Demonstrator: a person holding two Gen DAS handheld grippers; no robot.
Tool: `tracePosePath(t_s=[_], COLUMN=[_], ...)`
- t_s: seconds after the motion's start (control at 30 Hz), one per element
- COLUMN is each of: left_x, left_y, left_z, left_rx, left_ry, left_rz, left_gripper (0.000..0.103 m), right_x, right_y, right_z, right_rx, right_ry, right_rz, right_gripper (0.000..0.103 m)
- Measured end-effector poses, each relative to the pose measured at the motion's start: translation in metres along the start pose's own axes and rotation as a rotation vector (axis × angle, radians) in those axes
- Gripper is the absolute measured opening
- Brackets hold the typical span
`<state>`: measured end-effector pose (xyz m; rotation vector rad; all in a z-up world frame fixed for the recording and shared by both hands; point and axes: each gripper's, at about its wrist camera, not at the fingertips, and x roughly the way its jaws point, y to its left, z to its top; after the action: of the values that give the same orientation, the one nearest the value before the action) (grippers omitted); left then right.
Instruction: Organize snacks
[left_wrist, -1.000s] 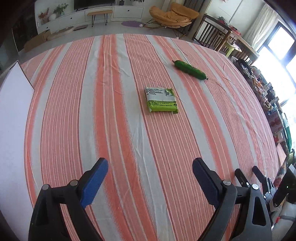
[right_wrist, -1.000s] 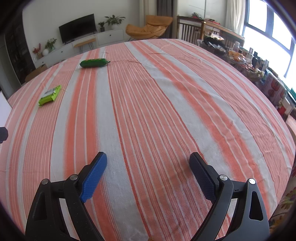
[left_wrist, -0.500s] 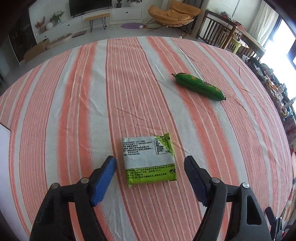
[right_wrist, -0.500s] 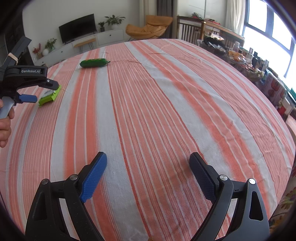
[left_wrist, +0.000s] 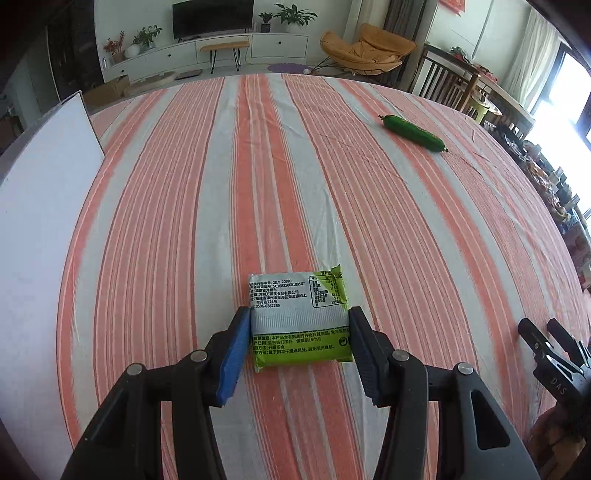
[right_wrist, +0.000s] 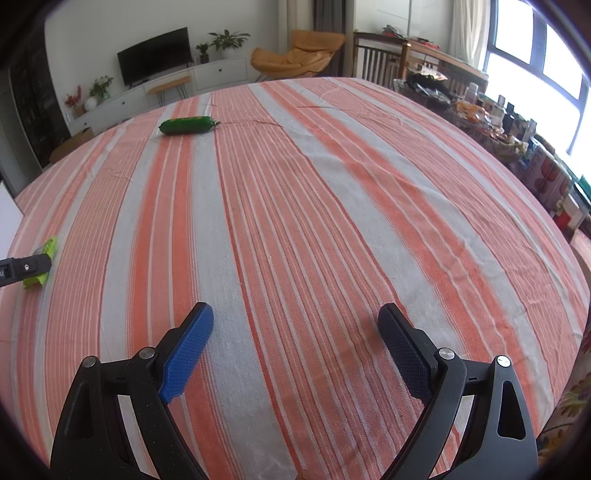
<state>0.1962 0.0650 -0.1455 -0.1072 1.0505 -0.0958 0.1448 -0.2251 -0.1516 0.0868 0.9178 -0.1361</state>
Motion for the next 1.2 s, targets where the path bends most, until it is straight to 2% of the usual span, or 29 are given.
tracePosePath(t_s=[0.1,0.17,0.2,0.23,0.33,0.5,0.87,1.0,1.07,1.2], left_x=[-0.008,-0.007,-0.004,0.0,0.003,0.01,0.011,0.011,0.011,0.011], left_y=[0.001,-0.007,-0.009,-0.011,-0.012,-0.005,-0.006,-0.006,-0.006,-0.006], left_z=[-0.017,-0.021,-0.021,-0.021,-0.022,-0.019,-0.02,-0.02,-0.02,-0.02], left_rx=[0.022,0.055,0.069,0.081,0.101,0.079,0.08,0.08,0.08,0.078], left_ry=[-0.058,-0.072,-0.066,-0.06,-0.092,-0.101,-0.103,-0.104,-0.104,-0.104], left_rz=[0.01,0.024,0.046,0.073,0.113,0.099,0.103,0.102,0.102,0.1], left_gripper=[0.055,0.065,0.078,0.083,0.092,0.103,0.103,0.103,0.103,0.103], right_x=[0.0,0.0,0.0,0.0,0.0,0.0,-0.001,-0.001,0.005,0.032], right_y=[0.0,0.0,0.0,0.0,0.0,0.0,-0.001,-0.004,-0.008,0.005], right_z=[0.0,0.0,0.0,0.0,0.0,-0.001,-0.002,0.001,0.015,0.071], right_rx=[0.0,0.0,0.0,0.0,0.001,0.002,-0.001,-0.075,-0.098,-0.168], right_ry=[0.0,0.0,0.0,0.0,0.0,0.0,0.0,-0.004,-0.024,-0.005], right_rz=[0.0,0.0,0.0,0.0,0.0,-0.002,0.0,0.039,0.08,0.187], right_gripper=[0.093,0.093,0.093,0.093,0.093,0.094,0.094,0.092,0.092,0.092])
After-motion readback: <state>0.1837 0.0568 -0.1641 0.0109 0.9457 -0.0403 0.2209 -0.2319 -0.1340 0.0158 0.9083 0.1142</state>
